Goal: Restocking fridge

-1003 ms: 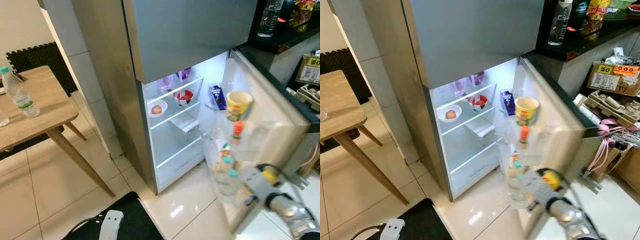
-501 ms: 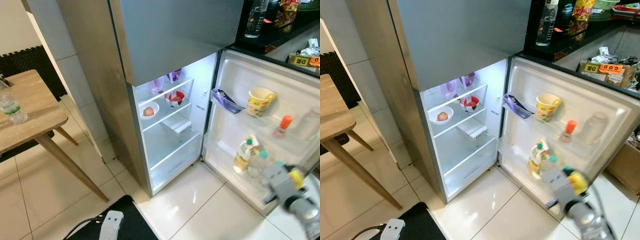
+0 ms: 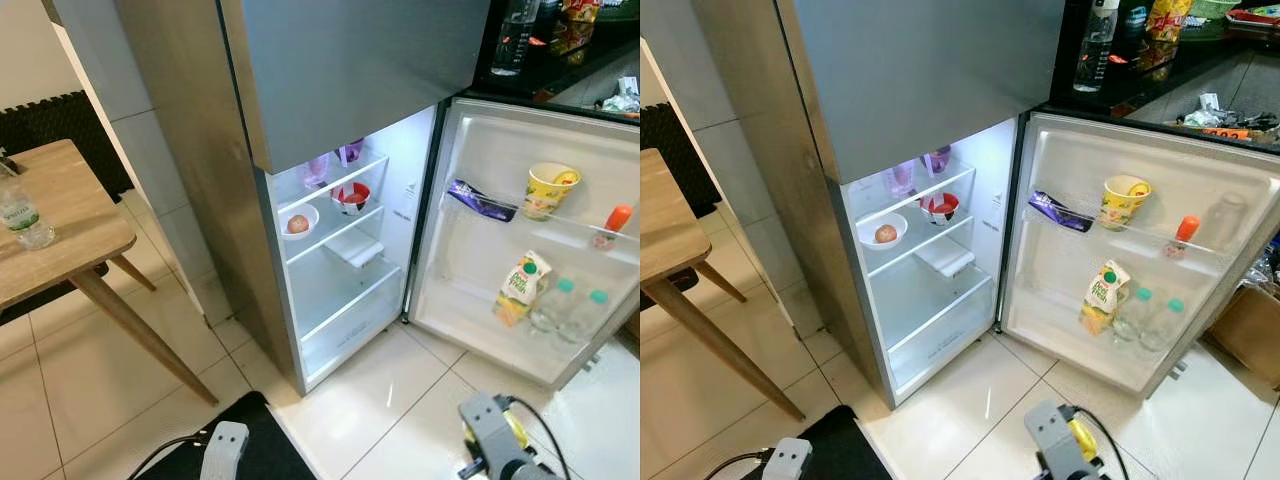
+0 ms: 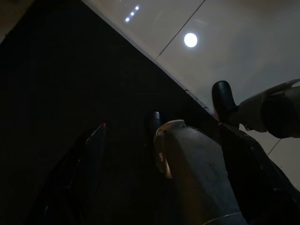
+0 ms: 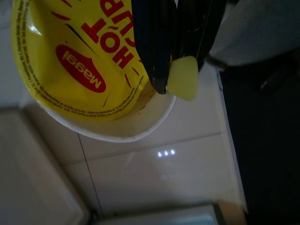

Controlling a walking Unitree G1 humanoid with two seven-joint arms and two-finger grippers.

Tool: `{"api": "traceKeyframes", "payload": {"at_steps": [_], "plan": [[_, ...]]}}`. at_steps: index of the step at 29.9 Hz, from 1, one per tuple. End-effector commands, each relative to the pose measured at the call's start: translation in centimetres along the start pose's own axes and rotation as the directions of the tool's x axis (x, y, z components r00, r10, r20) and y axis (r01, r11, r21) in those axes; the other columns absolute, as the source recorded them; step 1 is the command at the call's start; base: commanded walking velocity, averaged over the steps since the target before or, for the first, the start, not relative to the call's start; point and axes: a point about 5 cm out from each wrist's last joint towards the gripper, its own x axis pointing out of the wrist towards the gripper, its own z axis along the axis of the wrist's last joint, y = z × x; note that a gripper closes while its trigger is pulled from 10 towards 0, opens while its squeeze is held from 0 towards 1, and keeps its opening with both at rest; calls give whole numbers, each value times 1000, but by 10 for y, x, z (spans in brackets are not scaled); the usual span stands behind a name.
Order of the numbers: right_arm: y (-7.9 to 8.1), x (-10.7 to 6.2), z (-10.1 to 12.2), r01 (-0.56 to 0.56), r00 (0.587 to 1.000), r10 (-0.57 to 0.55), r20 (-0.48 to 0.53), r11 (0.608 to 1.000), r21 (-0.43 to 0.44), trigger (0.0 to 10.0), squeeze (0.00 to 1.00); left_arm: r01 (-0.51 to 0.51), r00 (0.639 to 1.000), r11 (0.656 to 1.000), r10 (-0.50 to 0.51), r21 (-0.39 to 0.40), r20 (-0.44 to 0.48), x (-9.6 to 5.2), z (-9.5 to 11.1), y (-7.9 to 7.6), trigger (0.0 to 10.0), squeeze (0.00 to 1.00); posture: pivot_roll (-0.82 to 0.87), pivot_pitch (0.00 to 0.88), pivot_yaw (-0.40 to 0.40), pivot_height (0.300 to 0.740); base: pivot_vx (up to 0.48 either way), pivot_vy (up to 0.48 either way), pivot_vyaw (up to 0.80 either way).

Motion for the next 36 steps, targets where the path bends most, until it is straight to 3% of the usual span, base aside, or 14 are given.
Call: {"api": "traceKeyframes", "payload": {"at_steps": [1, 2, 6, 17, 28, 36], "plan": [[9, 0, -8, -8, 999, 8, -41, 1000, 1, 10000, 0, 4, 1000, 1000, -5, -6, -15, 2, -2, -5, 10000, 0, -129, 0, 12, 740, 0, 0, 0], [18, 0, -14, -11, 997, 12, -79, 1000, 11, 10000, 0, 10, 1000, 1000, -10, -11, -8, 4, 0, -8, 10000, 0, -122, 0, 9, 740, 0, 0, 0], [29, -4, -30, -2, 986, 6, -168, 1000, 28, 10000, 0, 17, 1000, 1000, -17, -26, -1, 6, 2, -13, 10000, 0, -118, 0, 10, 740, 0, 0, 0], [29, -23, -72, 79, 942, -44, -332, 993, 93, 10000, 0, 14, 998, 1000, -14, -10, -63, 6, -11, -19, 10000, 0, -114, 0, 10, 740, 0, 0, 0], [29, -28, -81, 103, 927, -60, -371, 990, 97, 10000, 0, 14, 998, 1000, -16, -24, -67, 8, -11, -22, 10000, 0, -116, 0, 11, 740, 0, -137, 0], [30, -29, -83, 98, 921, -53, -387, 990, 97, 10000, 0, -14, 998, 1000, 12, -28, -55, 8, -8, -20, 10000, 0, -113, 0, 13, 740, 0, 0, -800]]}}
